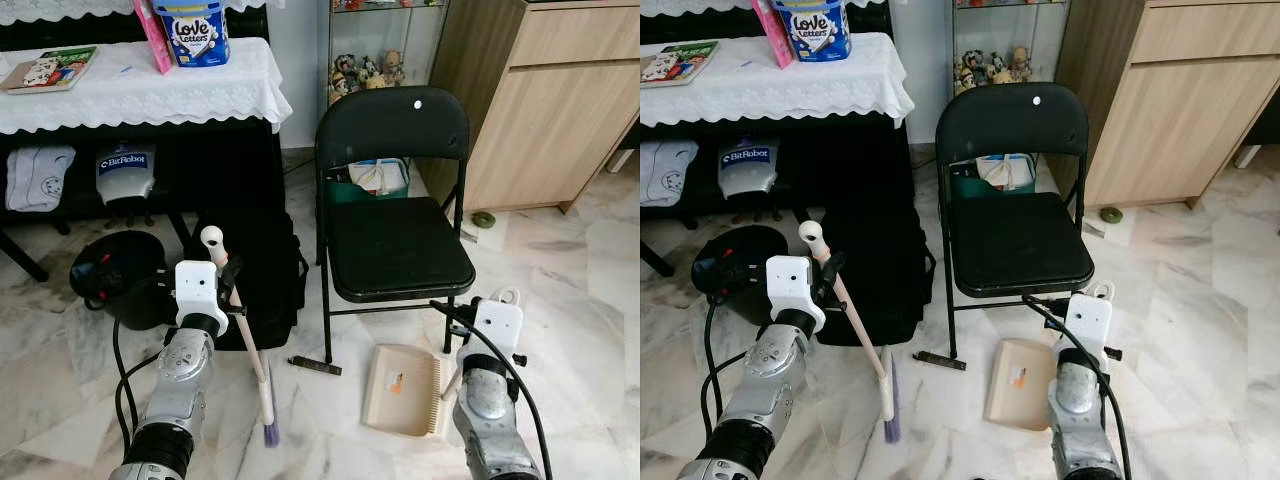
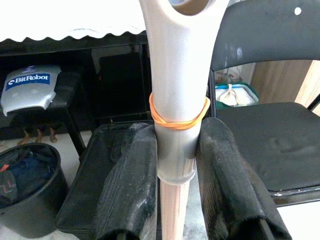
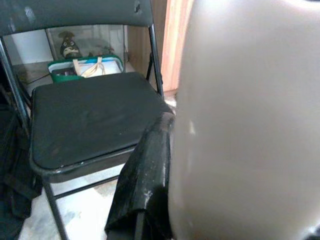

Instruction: Sweep floor

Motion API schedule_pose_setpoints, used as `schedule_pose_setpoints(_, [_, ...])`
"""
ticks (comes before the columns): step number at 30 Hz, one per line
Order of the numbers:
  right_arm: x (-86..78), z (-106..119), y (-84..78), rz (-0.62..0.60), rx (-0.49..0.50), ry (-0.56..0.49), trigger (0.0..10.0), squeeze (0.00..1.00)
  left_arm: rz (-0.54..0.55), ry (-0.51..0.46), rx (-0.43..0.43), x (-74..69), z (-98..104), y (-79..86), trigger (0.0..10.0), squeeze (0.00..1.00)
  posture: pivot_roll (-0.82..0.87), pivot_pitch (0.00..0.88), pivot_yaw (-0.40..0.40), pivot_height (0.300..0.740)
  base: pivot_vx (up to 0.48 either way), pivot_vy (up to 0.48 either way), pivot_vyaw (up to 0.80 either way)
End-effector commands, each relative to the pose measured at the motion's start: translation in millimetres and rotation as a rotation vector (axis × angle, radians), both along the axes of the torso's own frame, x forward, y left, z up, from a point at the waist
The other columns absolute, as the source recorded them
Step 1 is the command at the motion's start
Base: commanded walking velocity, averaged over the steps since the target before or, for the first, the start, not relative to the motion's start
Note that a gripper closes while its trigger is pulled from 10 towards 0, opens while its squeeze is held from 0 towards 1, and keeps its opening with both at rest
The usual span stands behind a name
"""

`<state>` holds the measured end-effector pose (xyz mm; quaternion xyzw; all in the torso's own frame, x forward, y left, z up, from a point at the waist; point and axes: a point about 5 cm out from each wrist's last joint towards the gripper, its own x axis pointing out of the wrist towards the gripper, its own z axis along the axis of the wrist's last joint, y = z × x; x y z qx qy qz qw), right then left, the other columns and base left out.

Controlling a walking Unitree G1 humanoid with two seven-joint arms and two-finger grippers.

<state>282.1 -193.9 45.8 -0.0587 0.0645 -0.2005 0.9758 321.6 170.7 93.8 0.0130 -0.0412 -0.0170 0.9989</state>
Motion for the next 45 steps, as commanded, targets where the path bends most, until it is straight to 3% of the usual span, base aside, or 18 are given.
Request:
schedule_pose_setpoints(1, [1.3,0.2,-0.8,-0.004,0.016,-0.013,10.0,0.00,0.012,-0.035,0.007,1.8,6.8,4.0,10.0,0.00,-0.05,0.100,0.030,0.740,0.000,0.000,0.00])
schedule_pose_setpoints(22, [2.3,-8.4,-4.2,-0.049,0.051,0.026,10.0,0.00,0.011,-0.031,0.016,5.4,8.4,1.5,10.0,0.00,-0.04,0.099,0.042,0.740,0.000,0.000,0.00])
schedule_pose_setpoints(28, [3.4,-7.3,-4.4,-0.049,0.055,0.018,10.0,0.00,0.011,0.037,-0.141,8.1,-3.2,-2.4,10.0,0.00,-0.05,0.097,0.041,0.740,0.000,0.000,0.00])
schedule_pose_setpoints(31, [3.5,-7.5,-4.7,-0.048,0.055,0.019,10.0,0.00,0.014,0.045,-0.165,9.4,-5.2,-3.2,10.0,0.00,-0.05,0.097,0.041,0.740,0.000,0.000,0.00])
schedule_pose_setpoints(40, [3.7,-7.6,-5.3,-0.043,0.054,0.020,10.0,0.00,-0.006,0.041,-0.172,13.0,-5.4,-12.2,10.0,0.00,-0.06,0.095,0.037,0.740,0.000,0.000,0.00])
schedule_pose_setpoints(45, [3.1,-7.9,-6.2,-0.043,0.052,0.021,10.0,0.00,-0.004,-0.001,-0.100,13.4,1.3,-11.2,10.0,0.00,-0.06,0.094,0.035,0.740,0.000,0.000,0.00])
